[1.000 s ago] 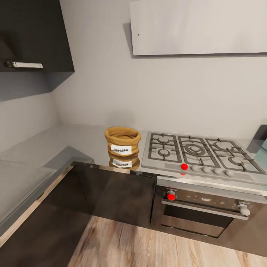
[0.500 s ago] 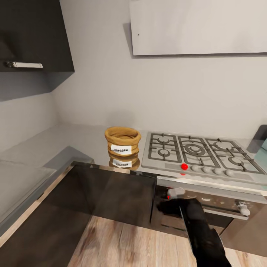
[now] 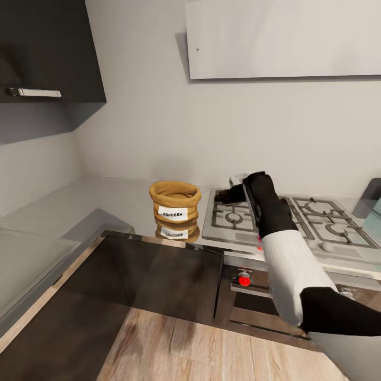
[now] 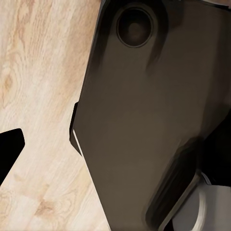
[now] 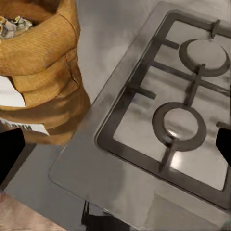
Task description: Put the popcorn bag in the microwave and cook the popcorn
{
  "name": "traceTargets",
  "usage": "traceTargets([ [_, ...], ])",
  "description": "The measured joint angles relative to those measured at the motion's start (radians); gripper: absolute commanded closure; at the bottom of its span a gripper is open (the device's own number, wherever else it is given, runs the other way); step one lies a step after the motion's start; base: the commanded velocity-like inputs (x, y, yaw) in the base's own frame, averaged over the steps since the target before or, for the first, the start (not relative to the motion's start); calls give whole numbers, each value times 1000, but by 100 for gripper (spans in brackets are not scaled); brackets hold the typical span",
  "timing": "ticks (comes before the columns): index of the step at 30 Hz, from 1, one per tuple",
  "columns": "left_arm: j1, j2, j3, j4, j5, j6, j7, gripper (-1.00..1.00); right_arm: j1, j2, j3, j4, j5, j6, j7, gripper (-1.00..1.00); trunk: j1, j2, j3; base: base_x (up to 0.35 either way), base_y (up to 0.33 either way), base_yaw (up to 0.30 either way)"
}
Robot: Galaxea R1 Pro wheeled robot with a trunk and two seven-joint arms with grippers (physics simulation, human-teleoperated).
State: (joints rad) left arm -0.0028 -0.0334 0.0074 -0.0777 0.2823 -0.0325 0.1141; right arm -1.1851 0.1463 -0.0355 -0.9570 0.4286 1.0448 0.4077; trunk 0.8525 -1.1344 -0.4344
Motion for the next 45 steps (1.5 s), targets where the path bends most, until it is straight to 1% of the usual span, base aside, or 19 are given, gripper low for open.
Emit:
traceTargets([
  [2, 0, 0, 0, 0, 0, 0, 0, -100, -93, 0, -4, 103, 1, 0, -2, -100, 0, 0, 0, 0, 0, 0],
  [4, 0, 0, 0, 0, 0, 0, 0, -100, -166, 0, -12, 163, 2, 0, -12, -100, 0, 0, 0, 0, 0, 0],
  [5, 0, 0, 0, 0, 1, 0, 0, -100, -190, 0, -23, 180, 3, 0, -18, -100, 0, 0, 0, 0, 0, 0],
  [6, 0, 0, 0, 0, 2, 0, 0, -100, -216, 0, -43, 196, 3, 0, -28, -100, 0, 0, 0, 0, 0, 0],
  [8, 0, 0, 0, 0, 4, 0, 0, -100, -233, 3, -76, 208, 3, 0, -41, -100, 0, 0, 0, 0, 0, 0],
  [11, 0, 0, 0, 0, 6, 0, 0, -100, -242, 9, -122, 211, 3, 0, -63, -100, 0, 0, 0, 0, 0, 0],
  [13, 0, 0, 1, 0, 6, 0, 0, -100, -244, 10, -163, 213, 4, 0, -74, -100, 0, 0, 0, 0, 0, 0],
  [15, 0, 0, 1, 0, 6, 0, 0, -100, -245, 8, -177, 214, 5, 0, -82, -100, 0, 0, 0, 0, 0, 0],
  [20, 0, 0, 1, 0, 6, 0, 0, -100, -241, 9, -184, 217, 3, 0, -97, -100, 0, 0, 0, 0, 0, 0],
  [29, 0, 0, 1, -2, 6, 0, 0, -100, -239, 9, -185, 217, 2, 0, -99, -100, 0, 0, 0, 11, 0, 0],
  [40, 0, 0, 1, -2, 0, 0, 0, -100, -239, 9, -185, 217, 5, 0, -110, -100, -1, 0, 0, 274, 0, 5],
  [45, 0, 0, 1, -2, 0, 0, 0, -100, -239, 10, -185, 218, 2, 0, -111, -100, 0, 0, 0, 66, 0, 215],
])
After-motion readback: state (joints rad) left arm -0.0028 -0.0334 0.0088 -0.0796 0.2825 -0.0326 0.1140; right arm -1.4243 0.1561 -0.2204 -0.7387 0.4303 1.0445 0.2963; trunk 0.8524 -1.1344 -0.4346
